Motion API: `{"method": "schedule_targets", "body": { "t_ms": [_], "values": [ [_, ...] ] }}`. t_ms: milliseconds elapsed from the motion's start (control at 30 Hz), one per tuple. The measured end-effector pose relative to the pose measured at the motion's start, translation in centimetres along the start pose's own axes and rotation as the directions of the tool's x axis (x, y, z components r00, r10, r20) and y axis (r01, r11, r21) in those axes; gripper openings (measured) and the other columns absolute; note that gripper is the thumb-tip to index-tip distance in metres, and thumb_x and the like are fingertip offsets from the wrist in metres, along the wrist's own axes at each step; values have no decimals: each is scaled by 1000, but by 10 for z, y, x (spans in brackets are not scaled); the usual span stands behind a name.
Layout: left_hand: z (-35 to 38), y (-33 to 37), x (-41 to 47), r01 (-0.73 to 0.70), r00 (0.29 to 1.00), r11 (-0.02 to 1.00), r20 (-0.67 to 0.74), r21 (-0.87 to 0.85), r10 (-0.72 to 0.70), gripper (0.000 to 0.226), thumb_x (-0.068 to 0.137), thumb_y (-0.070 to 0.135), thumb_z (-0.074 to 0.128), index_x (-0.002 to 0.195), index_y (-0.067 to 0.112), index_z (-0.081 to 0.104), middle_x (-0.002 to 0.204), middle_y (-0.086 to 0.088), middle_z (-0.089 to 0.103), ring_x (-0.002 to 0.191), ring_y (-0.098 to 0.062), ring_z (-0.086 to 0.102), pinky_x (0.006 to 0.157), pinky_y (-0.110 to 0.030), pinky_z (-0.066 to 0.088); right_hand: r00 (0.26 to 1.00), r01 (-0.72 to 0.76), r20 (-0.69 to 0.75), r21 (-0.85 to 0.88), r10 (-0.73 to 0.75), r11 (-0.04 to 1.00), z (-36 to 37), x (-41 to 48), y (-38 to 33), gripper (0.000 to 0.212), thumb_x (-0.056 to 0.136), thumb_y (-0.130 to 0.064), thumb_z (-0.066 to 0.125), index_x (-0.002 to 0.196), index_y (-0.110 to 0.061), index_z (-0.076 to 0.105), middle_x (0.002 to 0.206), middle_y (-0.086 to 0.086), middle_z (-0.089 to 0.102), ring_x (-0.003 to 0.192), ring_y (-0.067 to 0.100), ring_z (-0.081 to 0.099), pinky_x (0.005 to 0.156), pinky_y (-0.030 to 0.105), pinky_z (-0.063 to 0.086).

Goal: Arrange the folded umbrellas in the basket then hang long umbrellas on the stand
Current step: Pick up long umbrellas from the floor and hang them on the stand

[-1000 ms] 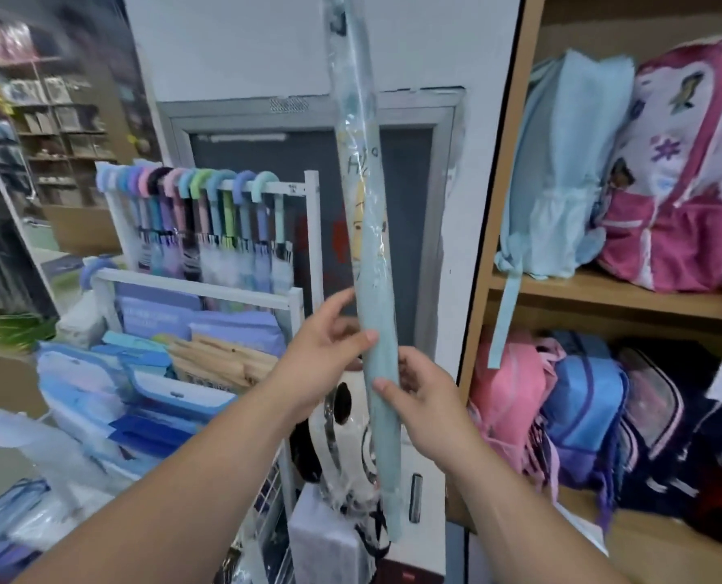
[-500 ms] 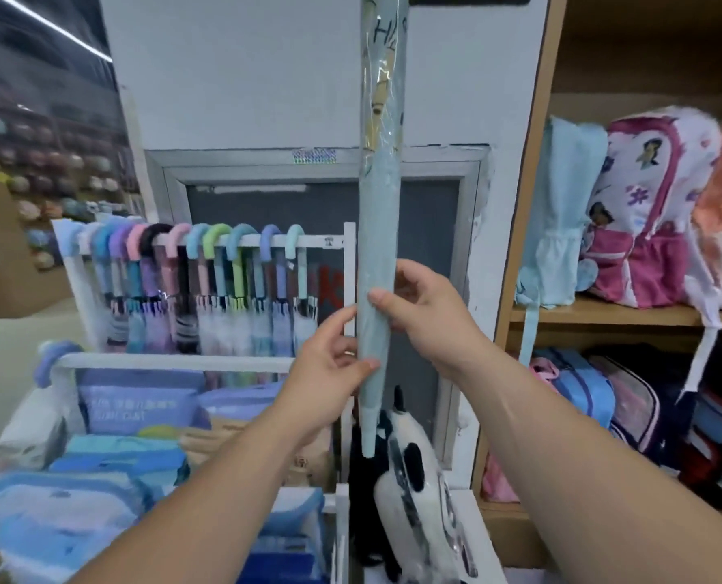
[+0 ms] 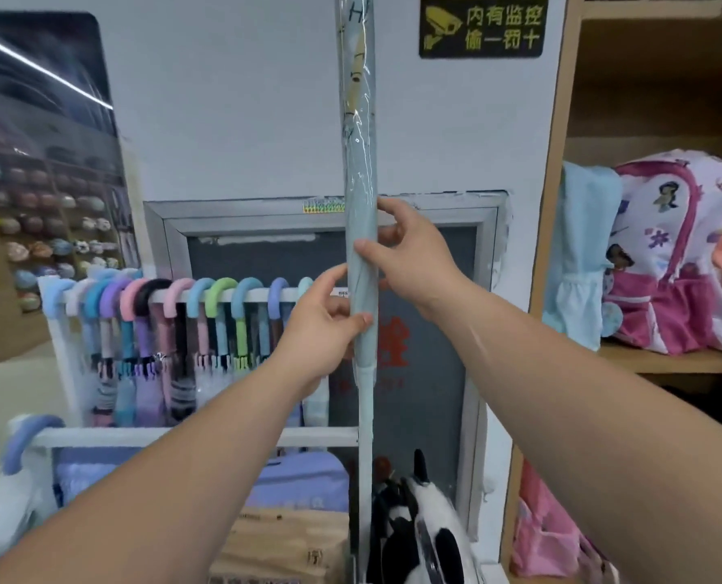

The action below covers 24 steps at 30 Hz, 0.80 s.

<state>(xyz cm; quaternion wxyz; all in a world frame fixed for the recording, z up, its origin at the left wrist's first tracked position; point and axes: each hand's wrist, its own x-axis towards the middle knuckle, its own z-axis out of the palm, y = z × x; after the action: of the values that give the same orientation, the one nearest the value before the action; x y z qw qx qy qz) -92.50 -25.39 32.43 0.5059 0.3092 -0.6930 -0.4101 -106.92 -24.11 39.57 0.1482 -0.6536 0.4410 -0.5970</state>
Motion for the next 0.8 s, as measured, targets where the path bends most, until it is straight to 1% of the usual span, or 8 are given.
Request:
{"method": "schedule_targets", "body": {
  "t_ms": [67, 167, 233, 333, 433, 567, 700, 800],
  "values": [
    [-2, 7, 18, -15, 999, 999, -34, 33, 16, 61, 93, 7, 67, 140, 39, 47, 95, -9, 75, 87, -28, 75, 70, -48, 62, 999, -22, 38, 33, 20, 999, 0, 22, 0, 53, 88, -14, 71, 134, -35, 54, 83, -1, 61, 85, 20, 70, 69, 47, 64],
    [-7, 18, 41, -33, 998, 998, -55, 46, 36, 61, 92, 7, 68, 140, 37, 47, 94, -10, 75, 86, -27, 75, 70, -53, 62, 996, -10, 86, 19, 8, 1000, 0, 55, -2, 59, 88, -12, 71, 138, -36, 51, 90, 6, 66, 86, 22, 73, 69, 47, 64],
    [-12, 25, 54, -29, 999, 999, -46, 18, 30, 61, 92, 5, 68, 141, 36, 48, 96, -13, 75, 85, -24, 75, 63, -46, 62, 997, 16, 81, 19, -17, 1000, 3, 74, -3, 59, 88, -10, 71, 138, -35, 53, 88, 7, 65, 85, 27, 74, 68, 49, 64],
    [-23, 37, 76, -7, 1000, 1000, -1, 13, 7, 63, 92, 6, 68, 142, 37, 45, 99, -16, 74, 86, -23, 75, 61, -40, 61, 998, 49, 49, 13, -49, 999, 4, 98, -9, 58, 88, -7, 69, 138, -33, 55, 83, 7, 60, 86, 32, 73, 65, 51, 63],
    [-33, 47, 99, -21, 1000, 999, 4, 44, 21, 62, 91, 8, 70, 141, 38, 46, 105, -20, 71, 93, -28, 74, 63, -47, 62, 997, 63, 38, 40, -64, 997, 4, 117, -16, 59, 89, -3, 68, 140, -31, 54, 85, 11, 60, 86, 32, 73, 62, 47, 64],
    [-43, 51, 126, -75, 997, 994, 10, 83, 75, 58, 90, 6, 69, 132, 42, 49, 103, -20, 69, 95, -30, 72, 65, -56, 62, 996, 89, -12, 29, -89, 996, 8, 135, -21, 60, 90, -5, 68, 141, -31, 53, 90, 13, 63, 84, 27, 73, 62, 43, 64],
    [-50, 53, 146, -123, 992, 986, 33, 116, 120, 56, 92, 5, 66, 132, 40, 49, 101, -26, 66, 88, -30, 73, 60, -46, 62, 989, 120, -90, -18, -121, 993, 15, 148, -20, 63, 89, -6, 69, 143, -35, 52, 92, 12, 62, 83, 29, 72, 64, 43, 64],
    [-54, 52, 160, -157, 988, 977, 22, 146, 156, 57, 92, 7, 67, 134, 41, 48, 92, -23, 65, 87, -31, 73, 59, -43, 63, 975, 156, -148, -66, -165, 985, 21, 161, -17, 65, 88, -9, 69, 144, -38, 50, 93, 11, 65, 83, 27, 71, 67, 42, 64]
  ]
}}
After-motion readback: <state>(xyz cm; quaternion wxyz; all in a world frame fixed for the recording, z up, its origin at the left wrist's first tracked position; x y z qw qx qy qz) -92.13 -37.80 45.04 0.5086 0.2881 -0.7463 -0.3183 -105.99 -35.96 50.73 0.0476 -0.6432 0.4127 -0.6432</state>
